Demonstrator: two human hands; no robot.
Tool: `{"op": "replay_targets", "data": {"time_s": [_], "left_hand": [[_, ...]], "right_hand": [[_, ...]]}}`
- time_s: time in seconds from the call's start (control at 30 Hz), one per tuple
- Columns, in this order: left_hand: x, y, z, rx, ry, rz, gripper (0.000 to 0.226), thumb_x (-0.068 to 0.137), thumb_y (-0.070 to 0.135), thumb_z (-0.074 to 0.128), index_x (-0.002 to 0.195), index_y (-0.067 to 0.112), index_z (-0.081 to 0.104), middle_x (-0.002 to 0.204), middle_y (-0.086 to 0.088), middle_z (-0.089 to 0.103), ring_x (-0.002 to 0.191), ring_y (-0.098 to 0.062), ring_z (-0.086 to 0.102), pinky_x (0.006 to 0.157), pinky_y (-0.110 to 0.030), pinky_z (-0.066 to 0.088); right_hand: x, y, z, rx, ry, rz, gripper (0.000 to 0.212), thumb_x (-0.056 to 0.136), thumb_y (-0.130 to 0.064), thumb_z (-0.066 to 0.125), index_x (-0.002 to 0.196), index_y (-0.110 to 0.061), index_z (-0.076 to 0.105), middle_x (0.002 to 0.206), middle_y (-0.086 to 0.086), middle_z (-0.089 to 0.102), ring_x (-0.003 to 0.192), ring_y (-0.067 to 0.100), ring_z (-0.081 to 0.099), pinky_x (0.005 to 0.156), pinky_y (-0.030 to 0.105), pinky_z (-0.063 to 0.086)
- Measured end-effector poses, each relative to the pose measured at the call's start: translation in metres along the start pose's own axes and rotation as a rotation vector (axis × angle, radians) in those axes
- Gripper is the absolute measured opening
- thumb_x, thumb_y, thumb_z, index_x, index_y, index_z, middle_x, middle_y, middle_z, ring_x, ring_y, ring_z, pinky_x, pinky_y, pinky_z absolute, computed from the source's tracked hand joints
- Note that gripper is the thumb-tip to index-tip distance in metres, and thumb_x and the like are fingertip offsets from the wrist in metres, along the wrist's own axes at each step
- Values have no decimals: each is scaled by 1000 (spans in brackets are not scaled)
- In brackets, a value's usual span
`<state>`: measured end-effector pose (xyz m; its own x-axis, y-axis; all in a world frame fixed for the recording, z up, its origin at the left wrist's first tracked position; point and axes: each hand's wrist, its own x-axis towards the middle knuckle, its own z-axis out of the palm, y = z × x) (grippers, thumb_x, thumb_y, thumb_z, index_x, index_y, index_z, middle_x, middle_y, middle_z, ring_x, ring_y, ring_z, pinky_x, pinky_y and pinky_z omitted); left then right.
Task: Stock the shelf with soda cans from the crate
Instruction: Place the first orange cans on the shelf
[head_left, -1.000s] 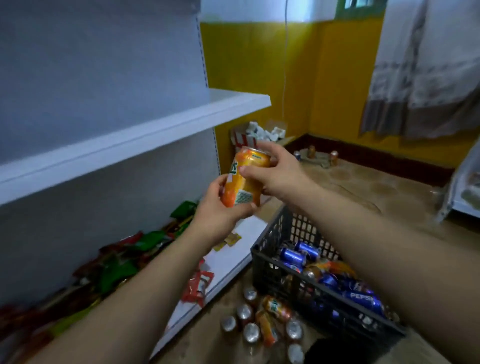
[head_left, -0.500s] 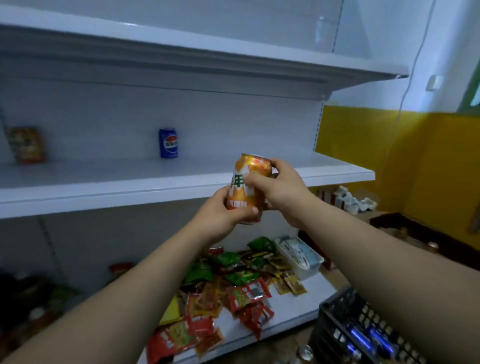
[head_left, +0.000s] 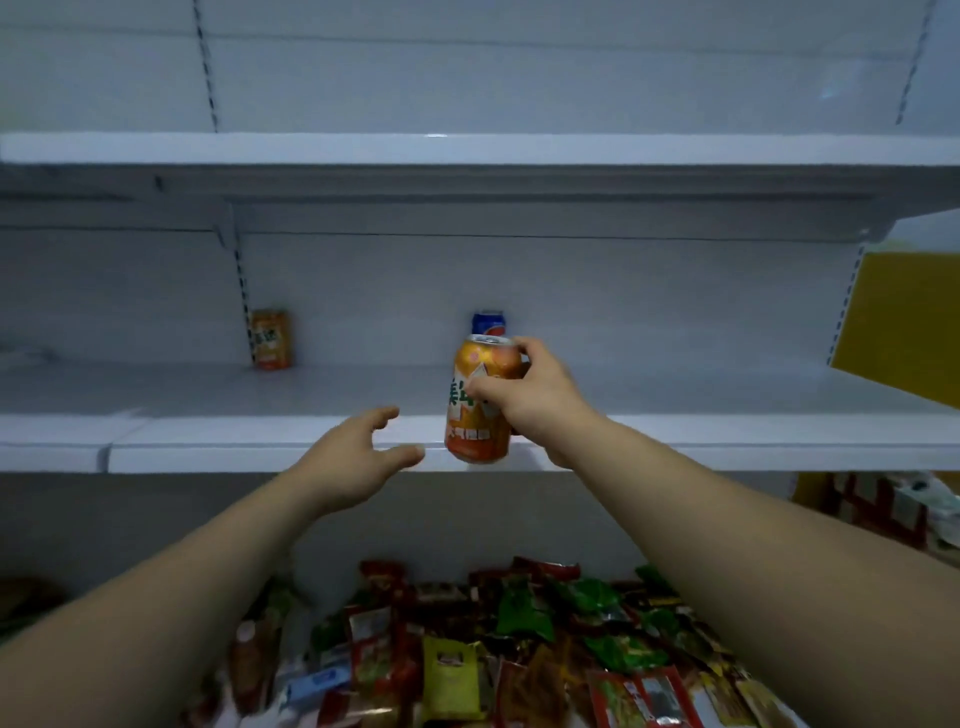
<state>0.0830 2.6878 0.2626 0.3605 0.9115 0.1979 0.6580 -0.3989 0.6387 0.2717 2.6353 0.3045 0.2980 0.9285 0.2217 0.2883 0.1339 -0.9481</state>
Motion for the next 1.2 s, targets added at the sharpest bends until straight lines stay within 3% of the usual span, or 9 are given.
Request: {"op": "replay_targets", "data": {"time_s": [0.13, 0.27, 0.37, 0.5, 0.63, 0.73, 0.93, 1.2], "left_hand": [[44, -58, -37, 307, -6, -77, 69, 90, 54, 51, 147, 20, 31, 152, -2, 34, 135, -22, 38, 107, -36, 32], [89, -122, -67, 398, -53, -206, 76, 87, 68, 37, 146, 21, 33, 153, -2, 33, 137, -23, 34, 113, -43, 28], [113, -158, -83, 490, -107, -284, 88, 78, 80, 25, 148, 26, 29, 156, 2, 26, 142, -23, 26, 114, -52, 20], [133, -184, -86, 603, -153, -284, 73, 86, 73, 21, 150, 37, 15, 160, 8, 8, 147, -22, 8, 113, -61, 5], [138, -194, -83, 596, -161, -257, 74, 84, 76, 19, 149, 42, 10, 160, 12, 3, 147, -18, 3, 113, -60, 3], [136, -195, -84, 604, -149, -247, 75, 83, 77, 19, 149, 43, 9, 160, 13, 2, 147, -17, 2, 114, -59, 2], [134, -193, -84, 609, -154, -234, 75, 83, 77, 17, 149, 43, 8, 160, 13, 2, 147, -17, 2, 114, -59, 4], [132, -193, -84, 600, -151, -226, 76, 83, 77, 17, 149, 42, 7, 160, 12, 0, 147, -16, -1, 114, -59, 2]], "right_hand": [[54, 12, 40, -23, -70, 1, 72, 80, -18, 74, 140, -27, 35, 126, -2, 50, 119, 26, 50, 101, 53, 44], [107, 27, 83, -1, -122, 4, 76, 82, -12, 72, 145, -23, 31, 135, 2, 48, 123, 27, 49, 102, 49, 43], [141, 39, 116, 7, -126, -37, 77, 82, -14, 72, 145, -26, 29, 129, -1, 48, 118, 25, 50, 101, 48, 44], [187, 54, 169, -74, -122, -136, 68, 81, -14, 74, 137, -24, 38, 113, -5, 55, 107, 19, 56, 87, 31, 46], [231, 63, 209, -269, -219, -171, 97, 77, -24, 77, 149, -30, 14, 135, 4, 47, 122, 24, 50, 100, 36, 44], [255, 60, 234, -329, -243, -201, 98, 80, -24, 75, 151, -25, 8, 139, 7, 47, 124, 25, 49, 98, 31, 40], [292, 60, 276, -460, -175, -194, 73, 86, -30, 70, 142, -7, 27, 137, 11, 50, 123, 29, 50, 93, 32, 40], [333, 71, 300, -568, -123, -176, 64, 89, -35, 65, 137, -4, 35, 135, 13, 51, 123, 30, 50, 91, 30, 40]]}}
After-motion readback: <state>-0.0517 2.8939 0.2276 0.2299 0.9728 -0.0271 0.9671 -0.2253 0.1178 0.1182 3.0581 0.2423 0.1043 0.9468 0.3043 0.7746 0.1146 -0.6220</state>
